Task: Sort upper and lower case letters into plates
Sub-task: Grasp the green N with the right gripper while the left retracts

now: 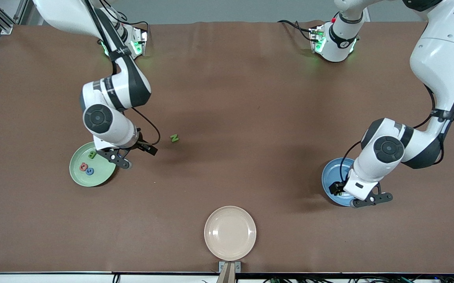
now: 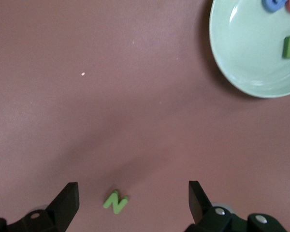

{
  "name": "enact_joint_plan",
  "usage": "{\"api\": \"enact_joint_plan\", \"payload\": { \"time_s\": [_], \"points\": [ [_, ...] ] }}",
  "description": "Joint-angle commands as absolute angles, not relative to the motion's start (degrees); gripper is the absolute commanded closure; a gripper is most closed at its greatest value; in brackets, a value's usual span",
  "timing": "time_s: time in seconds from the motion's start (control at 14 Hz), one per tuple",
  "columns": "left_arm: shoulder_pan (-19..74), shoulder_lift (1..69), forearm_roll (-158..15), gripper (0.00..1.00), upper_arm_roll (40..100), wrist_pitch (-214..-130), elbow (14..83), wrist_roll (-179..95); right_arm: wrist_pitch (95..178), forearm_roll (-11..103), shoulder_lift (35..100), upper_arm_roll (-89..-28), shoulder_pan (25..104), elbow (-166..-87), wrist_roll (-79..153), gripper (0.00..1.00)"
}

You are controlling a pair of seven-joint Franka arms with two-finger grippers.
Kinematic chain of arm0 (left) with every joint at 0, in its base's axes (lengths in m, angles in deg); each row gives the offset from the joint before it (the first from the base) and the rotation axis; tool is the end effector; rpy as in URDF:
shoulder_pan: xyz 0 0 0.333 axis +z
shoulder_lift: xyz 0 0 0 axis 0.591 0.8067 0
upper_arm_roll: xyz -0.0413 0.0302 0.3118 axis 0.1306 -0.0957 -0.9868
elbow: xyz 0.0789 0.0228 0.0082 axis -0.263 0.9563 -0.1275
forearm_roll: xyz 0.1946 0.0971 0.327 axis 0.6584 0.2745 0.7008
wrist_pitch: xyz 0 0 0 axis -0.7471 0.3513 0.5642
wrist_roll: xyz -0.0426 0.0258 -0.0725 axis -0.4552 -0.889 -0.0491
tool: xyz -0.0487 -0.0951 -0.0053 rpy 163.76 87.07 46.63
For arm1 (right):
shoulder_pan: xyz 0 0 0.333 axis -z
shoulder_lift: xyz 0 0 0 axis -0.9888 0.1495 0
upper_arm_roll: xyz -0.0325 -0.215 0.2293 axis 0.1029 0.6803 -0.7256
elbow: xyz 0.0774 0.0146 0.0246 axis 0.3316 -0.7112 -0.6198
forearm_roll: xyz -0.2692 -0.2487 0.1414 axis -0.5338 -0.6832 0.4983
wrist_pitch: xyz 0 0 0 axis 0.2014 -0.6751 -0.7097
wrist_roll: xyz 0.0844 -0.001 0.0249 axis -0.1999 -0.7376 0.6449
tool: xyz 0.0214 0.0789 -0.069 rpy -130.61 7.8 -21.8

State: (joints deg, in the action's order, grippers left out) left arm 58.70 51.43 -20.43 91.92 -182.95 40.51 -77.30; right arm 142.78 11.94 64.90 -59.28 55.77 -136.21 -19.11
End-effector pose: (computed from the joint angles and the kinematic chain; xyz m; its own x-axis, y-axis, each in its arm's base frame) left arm 0.6938 -0.1157 0.2849 0.9723 0.1411 0.1864 0.1549 -0.9860 -0.0614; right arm 0.5727 0.2208 0.2994 0.8444 -0.5284 -0.0882 -0.5199 -0.8480 0.1033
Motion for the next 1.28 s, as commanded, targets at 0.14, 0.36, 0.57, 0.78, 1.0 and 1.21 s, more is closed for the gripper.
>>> {"api": "enact_joint_plan", "payload": {
  "time_s": [0.14, 0.36, 0.57, 0.78, 1.0, 1.21],
  "points": [
    [58.8, 50.7, -25.5, 0.0, 94.8, -171.2, 30.6, -69.0, 150.5, 14.7, 68.3, -59.4, 51.4, -140.1, -30.8, 0.01],
    [59.0, 49.3, -29.7, 0.0, 96.3, -163.0, 26.1, -65.7, 152.3, 18.2, 68.2, -59.4, 50.7, -142.8, -33.0, 0.01],
    [59.7, 43.6, -32.7, 0.0, 96.5, -159.3, 25.6, -62.6, 154.1, 18.2, 67.6, -59.3, 49.0, -146.0, -36.0, 0.02],
    [63.8, 38.8, -41.5, 0.0, 96.4, -157.8, 25.6, -56.2, 160.8, 18.2, 67.8, -59.3, 47.0, -150.2, -39.0, 0.02],
    [64.7, 37.3, -41.7, 0.0, 96.5, -154.7, 25.6, -54.1, 163.0, 18.2, 68.0, -59.3, 46.4, -151.2, -40.3, 0.03],
    [64.5, 35.5, -41.8, 0.0, 96.6, -153.6, 25.6, -54.1, 163.1, 18.3, 68.1, -59.3, 46.3, -151.2, -40.4, 0.06]
  ]
}}
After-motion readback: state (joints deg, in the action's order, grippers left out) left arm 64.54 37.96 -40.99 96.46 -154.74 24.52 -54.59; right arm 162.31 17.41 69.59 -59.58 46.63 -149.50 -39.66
